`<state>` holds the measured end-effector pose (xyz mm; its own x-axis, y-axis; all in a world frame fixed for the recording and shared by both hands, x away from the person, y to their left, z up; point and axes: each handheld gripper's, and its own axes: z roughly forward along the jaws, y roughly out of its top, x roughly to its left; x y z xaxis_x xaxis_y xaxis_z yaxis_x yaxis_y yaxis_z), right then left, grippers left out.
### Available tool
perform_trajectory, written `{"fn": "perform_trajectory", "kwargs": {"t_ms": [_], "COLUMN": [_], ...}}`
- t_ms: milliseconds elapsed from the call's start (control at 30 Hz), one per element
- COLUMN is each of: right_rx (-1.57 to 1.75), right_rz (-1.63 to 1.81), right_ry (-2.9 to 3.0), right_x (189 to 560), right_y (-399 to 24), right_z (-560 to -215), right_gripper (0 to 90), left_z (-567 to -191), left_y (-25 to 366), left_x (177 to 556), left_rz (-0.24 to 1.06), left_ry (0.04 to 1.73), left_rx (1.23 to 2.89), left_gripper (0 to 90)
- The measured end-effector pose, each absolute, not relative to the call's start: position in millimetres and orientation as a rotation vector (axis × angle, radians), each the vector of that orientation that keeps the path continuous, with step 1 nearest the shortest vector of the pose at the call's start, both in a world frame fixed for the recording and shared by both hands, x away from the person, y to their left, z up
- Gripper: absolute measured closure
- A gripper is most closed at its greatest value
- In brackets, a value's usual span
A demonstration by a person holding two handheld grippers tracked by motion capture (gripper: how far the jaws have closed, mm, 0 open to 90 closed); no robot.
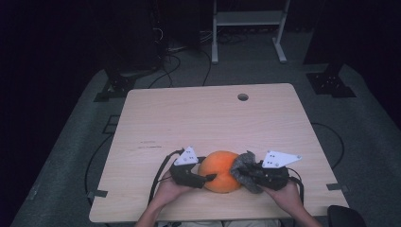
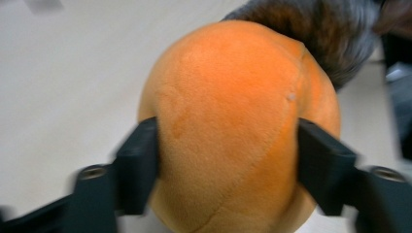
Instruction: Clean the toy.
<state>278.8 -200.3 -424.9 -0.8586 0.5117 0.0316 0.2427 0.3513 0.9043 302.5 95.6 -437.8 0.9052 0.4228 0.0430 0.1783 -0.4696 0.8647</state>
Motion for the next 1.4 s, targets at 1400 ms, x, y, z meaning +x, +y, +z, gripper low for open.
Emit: {"fn": "perform_trajectory", "kwargs": {"t_ms": [1400], "right_rx": [0.584], "right_rz": [1.462], "right_ry": [2.297], "right_x": [266], "right_y": [-203], "right_z": [-420], "right_gripper": [78.9], "left_z": [-438], "left_y": [80], "left_x": [311], "left_rz": [0.139], "left_ry": [0.573], "left_rx": [2.034], "left_gripper": [14.9]}}
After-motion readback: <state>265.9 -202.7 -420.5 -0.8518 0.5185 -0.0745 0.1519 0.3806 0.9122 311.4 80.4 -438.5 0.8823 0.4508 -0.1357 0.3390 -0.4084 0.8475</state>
